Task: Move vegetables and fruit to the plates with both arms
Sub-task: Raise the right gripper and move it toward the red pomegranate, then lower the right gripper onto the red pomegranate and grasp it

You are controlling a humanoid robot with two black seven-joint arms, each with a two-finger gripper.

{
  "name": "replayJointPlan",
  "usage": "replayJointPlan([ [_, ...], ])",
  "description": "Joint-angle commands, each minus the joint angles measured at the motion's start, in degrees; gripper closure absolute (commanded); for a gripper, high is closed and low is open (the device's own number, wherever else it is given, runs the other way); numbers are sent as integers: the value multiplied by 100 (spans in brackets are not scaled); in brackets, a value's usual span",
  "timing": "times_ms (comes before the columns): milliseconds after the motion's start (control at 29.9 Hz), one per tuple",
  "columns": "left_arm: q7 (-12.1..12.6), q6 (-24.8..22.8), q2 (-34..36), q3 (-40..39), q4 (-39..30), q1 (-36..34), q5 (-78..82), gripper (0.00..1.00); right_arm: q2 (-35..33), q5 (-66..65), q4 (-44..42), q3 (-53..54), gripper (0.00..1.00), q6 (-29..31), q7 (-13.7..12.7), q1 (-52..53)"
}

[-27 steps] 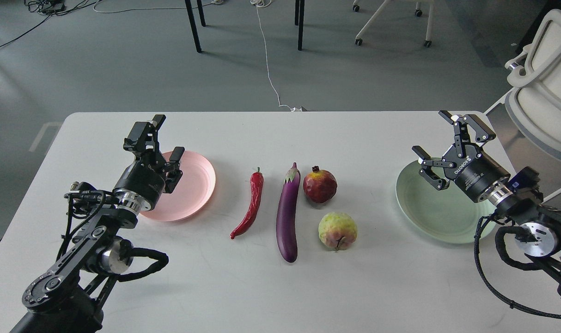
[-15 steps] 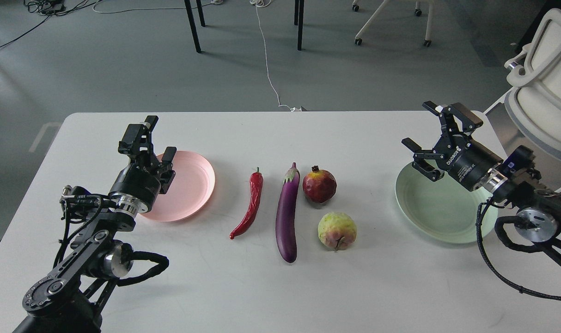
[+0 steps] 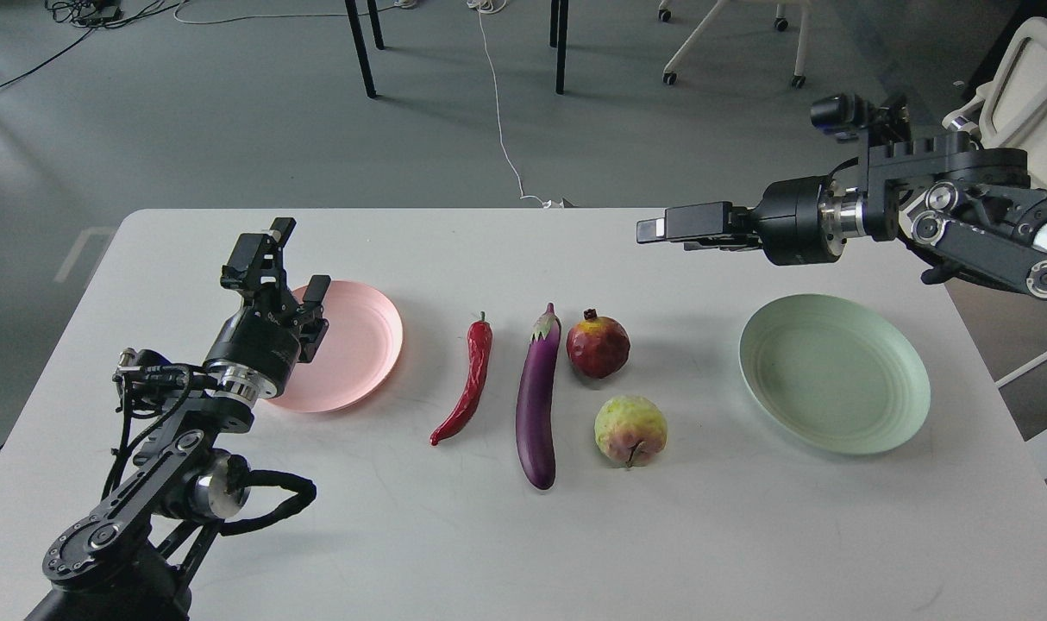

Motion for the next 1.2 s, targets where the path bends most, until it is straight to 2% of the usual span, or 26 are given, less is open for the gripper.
replayJointPlan([
  [0,-77,3,15,-31,-16,41,-1,2,230,-845,23,-230,3,-2,-1,161],
  [100,-121,3,15,-39,-51,67,-1,2,467,-1374,-29,-361,3,-2,-1,152],
  [301,-156,12,6,-66,-60,138,8,2,986,-1392,-477,-555,3,-2,-1,108],
  [736,-156,21,50,-83,-148,243,8,2,1637,-1383,-864,-951,3,-130,-1,-138],
  [1171,-165,12,94,-92,-148,243,8,2,2156,-1383,-1374,-1083,4,-947,-1,-472],
])
